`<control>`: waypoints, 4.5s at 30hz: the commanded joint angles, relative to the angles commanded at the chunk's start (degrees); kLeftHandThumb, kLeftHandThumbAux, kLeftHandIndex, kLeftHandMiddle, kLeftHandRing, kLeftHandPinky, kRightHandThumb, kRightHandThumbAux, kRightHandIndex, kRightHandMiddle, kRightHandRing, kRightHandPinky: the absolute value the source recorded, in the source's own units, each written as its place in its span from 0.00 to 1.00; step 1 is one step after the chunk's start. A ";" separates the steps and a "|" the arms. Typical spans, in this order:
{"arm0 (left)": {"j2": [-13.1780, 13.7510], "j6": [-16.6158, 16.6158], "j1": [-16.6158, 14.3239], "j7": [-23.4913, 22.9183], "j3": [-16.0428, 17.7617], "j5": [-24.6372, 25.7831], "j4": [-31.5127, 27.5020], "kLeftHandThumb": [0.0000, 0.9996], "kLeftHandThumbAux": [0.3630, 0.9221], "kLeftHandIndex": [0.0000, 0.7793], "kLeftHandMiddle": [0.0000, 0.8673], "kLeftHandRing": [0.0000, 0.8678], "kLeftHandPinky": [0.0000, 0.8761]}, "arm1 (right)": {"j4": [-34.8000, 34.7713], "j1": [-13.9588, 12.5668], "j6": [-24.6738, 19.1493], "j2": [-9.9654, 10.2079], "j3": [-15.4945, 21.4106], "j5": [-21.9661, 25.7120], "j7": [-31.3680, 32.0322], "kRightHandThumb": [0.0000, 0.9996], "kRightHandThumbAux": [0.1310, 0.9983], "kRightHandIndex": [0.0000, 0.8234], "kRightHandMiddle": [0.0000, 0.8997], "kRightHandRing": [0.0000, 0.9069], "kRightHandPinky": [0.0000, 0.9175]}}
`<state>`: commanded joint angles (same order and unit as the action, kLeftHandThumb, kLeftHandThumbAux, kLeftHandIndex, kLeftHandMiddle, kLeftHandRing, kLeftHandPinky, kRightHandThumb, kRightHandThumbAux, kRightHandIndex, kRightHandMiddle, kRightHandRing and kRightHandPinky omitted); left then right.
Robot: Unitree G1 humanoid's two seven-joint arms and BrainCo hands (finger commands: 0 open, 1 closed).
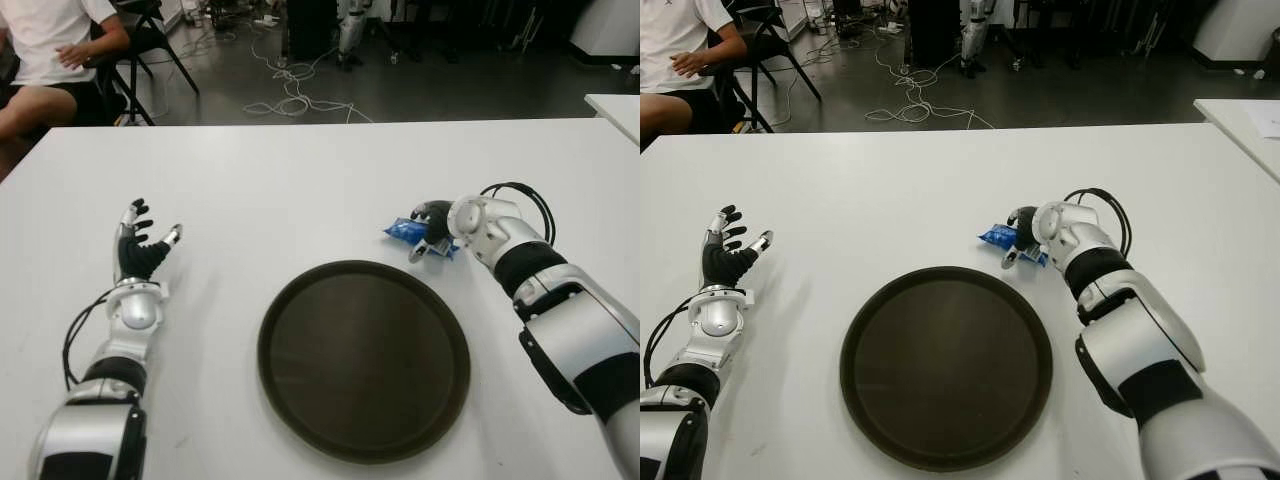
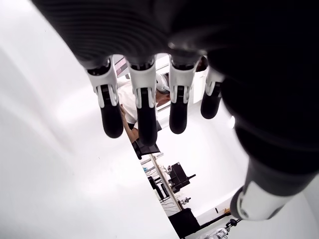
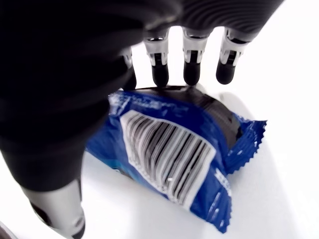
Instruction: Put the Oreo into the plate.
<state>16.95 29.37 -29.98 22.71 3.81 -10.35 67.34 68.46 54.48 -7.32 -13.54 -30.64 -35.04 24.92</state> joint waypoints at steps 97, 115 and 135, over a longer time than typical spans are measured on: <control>0.41 0.05 -0.03 0.31 0.01 -0.94 0.42 0.17 0.59 0.13 0.20 0.22 0.25 | 1.36 -3.02 0.65 1.51 1.59 -0.08 -17.11 0.00 0.84 0.09 0.13 0.12 0.04; 0.05 0.53 0.21 -0.46 0.74 0.04 -0.05 0.16 0.60 0.13 0.19 0.21 0.24 | 0.88 -3.34 -0.57 2.46 3.79 1.15 -22.97 0.00 0.90 0.13 0.14 0.16 0.17; 0.07 0.02 0.08 -0.02 0.58 -0.25 -0.11 0.17 0.60 0.12 0.18 0.20 0.20 | 0.84 -4.14 0.65 3.04 7.00 4.05 -27.88 0.69 0.69 0.52 0.82 0.79 0.77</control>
<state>17.02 29.39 -29.90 22.69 4.39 -10.61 67.23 69.30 50.34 -6.67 -10.51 -23.64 -31.00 -2.97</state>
